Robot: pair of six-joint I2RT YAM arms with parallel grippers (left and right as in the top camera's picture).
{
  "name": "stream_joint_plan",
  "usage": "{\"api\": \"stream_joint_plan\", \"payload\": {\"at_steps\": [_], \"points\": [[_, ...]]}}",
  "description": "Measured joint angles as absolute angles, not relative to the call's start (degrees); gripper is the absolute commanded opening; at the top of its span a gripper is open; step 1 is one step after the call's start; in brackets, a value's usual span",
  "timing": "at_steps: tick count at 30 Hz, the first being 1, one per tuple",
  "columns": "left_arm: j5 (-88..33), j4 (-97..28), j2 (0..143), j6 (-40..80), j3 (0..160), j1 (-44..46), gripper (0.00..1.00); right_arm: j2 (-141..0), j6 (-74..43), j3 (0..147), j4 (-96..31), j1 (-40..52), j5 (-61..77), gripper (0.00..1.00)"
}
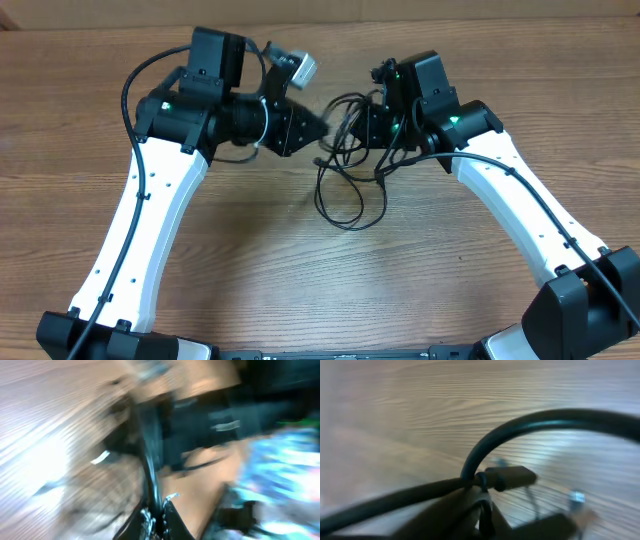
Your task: Untangle cables
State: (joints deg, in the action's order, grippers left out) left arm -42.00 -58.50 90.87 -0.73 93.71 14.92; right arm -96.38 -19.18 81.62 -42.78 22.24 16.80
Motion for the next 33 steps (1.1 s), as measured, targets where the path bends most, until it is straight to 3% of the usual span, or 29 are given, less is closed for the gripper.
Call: {"api": "stream_joint_plan", "payload": {"at_steps": [5,9,12,14,18,19,22,23,25,27,28,31,33], "points": [[-22.81,-64.05,91.18,4.45,93.62,12.8,0.04,-96.29,-19.9,81.65,-47.48,21.58,9.32,0.13],[-14.11,-64.23,91.02,7.11,93.65,3.64,0.04,-96.29,-20.56,81.54,-50.59,14.63,2.44,0.19],[-10.9,-64.01,91.0,7.92,93.65,-2.09,0.04,-96.29,-20.95,81.54,-51.79,10.15,-0.21,0.2],[-11.05,-64.03,91.0,8.25,93.65,-3.88,0.04,-96.29,-20.58,81.54,-51.79,9.23,1.17,0.15],[-15.84,-63.46,91.0,7.73,93.65,-4.45,0.04,-96.29,-15.4,81.56,-50.19,9.56,13.3,0.1],[-17.02,-63.33,91.0,7.55,93.65,-4.16,0.04,-96.29,-14.17,81.54,-50.39,10.04,15.68,0.23],[-19.27,-63.18,91.0,7.33,93.65,-2.94,0.04,-96.29,-13.13,81.54,-51.66,11.57,17.54,0.47],[-19.77,-63.16,91.0,7.31,93.65,-2.42,0.06,-96.29,-12.78,81.54,-51.62,11.99,16.49,0.55],[-20.45,-63.2,91.0,6.5,93.65,-0.91,0.14,-96.29,-13.3,81.54,-50.85,12.01,13.78,0.62],[-20.91,-63.2,91.0,5.28,93.65,0.78,0.41,-96.29,-12.99,81.52,-49.28,11.57,10.92,0.63],[-21.1,-63.2,91.0,4.84,93.65,1.67,0.48,-96.29,-12.25,81.52,-48.51,11.27,9.67,0.64],[-21.47,-62.74,91.05,3.86,93.65,4.71,0.59,-96.29,-9.21,81.52,-47.79,10.79,7.07,0.64],[-21.54,-61.71,91.39,3.38,93.65,6.96,0.6,-96.29,-8.14,81.52,-48.45,10.59,4.4,0.63]]}}
